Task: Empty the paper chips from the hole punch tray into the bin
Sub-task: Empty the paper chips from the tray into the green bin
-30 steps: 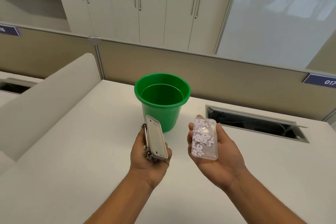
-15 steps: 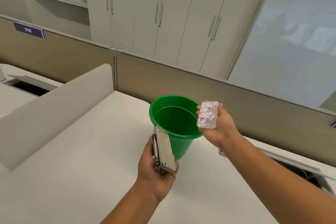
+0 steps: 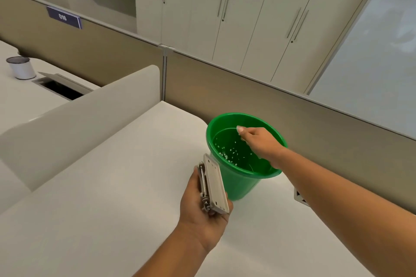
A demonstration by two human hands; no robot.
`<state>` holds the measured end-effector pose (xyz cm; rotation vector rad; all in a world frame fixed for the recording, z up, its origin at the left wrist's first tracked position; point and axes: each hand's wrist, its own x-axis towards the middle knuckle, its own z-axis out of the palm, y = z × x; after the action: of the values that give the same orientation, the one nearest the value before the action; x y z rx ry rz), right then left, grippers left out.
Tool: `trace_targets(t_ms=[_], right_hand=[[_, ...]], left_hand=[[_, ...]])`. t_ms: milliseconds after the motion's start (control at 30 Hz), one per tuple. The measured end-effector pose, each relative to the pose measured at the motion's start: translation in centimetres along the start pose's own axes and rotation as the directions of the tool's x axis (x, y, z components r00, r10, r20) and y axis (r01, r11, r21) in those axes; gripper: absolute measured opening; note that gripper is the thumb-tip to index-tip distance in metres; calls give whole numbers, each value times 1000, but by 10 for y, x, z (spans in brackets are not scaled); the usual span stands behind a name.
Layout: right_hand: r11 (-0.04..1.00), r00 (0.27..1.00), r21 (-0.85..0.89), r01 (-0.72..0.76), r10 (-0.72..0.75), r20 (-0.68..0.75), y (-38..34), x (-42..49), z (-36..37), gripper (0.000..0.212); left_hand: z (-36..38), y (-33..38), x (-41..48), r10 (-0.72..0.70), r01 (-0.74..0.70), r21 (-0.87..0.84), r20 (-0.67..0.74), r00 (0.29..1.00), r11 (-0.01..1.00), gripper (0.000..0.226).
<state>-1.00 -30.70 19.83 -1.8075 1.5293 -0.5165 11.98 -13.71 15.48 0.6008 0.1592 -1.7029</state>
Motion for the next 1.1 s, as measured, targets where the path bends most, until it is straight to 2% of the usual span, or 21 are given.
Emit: trace_targets(t_ms=[100, 267, 333, 467, 633, 667, 700, 733, 767, 800, 833, 900, 1000, 1033, 1100], right_hand=[[1000, 999, -11, 9, -9, 37, 6, 2, 4, 44], [1000, 997, 5, 29, -29, 72, 12, 5, 1, 45], [998, 996, 62, 24, -29, 82, 12, 6, -3, 46], [947, 987, 313, -74, 25, 156, 9, 5, -15, 44], [926, 962, 345, -152, 59, 265, 6, 1, -23, 43], [943, 970, 311, -121, 45, 240, 6, 0, -23, 43], [982, 981, 184, -37, 0, 194, 5, -1, -23, 44], [992, 985, -94, 83, -68, 158, 4, 1, -24, 44], [901, 978, -392, 186, -130, 166, 5, 2, -24, 44], [776, 963, -571, 269, -196, 187, 5, 2, -22, 45], [745, 962, -609, 272, -196, 189, 5, 1, -22, 46], [801, 971, -548, 240, -185, 154, 5, 3, -24, 47], [848, 972, -481, 222, -155, 175, 7, 6, -24, 44], [897, 976, -398, 192, -131, 174, 7, 6, -23, 43], [992, 985, -103, 79, -62, 160, 6, 5, -25, 42]], left_hand=[[-5, 2, 1, 13, -12, 5, -30, 999, 1000, 43], [-8, 0, 3, 36, -36, 10, -69, 997, 999, 42], [-8, -1, 3, 30, -30, 4, -70, 997, 1000, 41], [-6, -5, 2, 14, -14, 4, -61, 998, 1000, 39], [-5, -8, 0, 17, -17, 2, -46, 999, 1000, 39], [-6, -9, 0, 19, -19, 3, -46, 999, 1000, 38], [-6, -9, 0, 19, -19, 2, -46, 999, 1000, 38], [-6, -9, 0, 18, -18, 0, -44, 999, 1000, 38], [-6, -10, 0, 16, -16, -1, -43, 999, 1000, 38], [-7, -10, 0, 15, -15, 0, -43, 999, 1000, 38], [-7, -10, 0, 13, -13, 2, -43, 999, 1000, 38], [-8, -10, 0, 12, -12, 1, -38, 999, 1000, 38], [-9, -9, 1, 17, -17, -1, -37, 999, 1000, 38], [-10, -8, 1, 20, -20, 0, -35, 999, 1000, 38], [-10, -7, 2, 27, -27, -1, -32, 999, 1000, 39]])
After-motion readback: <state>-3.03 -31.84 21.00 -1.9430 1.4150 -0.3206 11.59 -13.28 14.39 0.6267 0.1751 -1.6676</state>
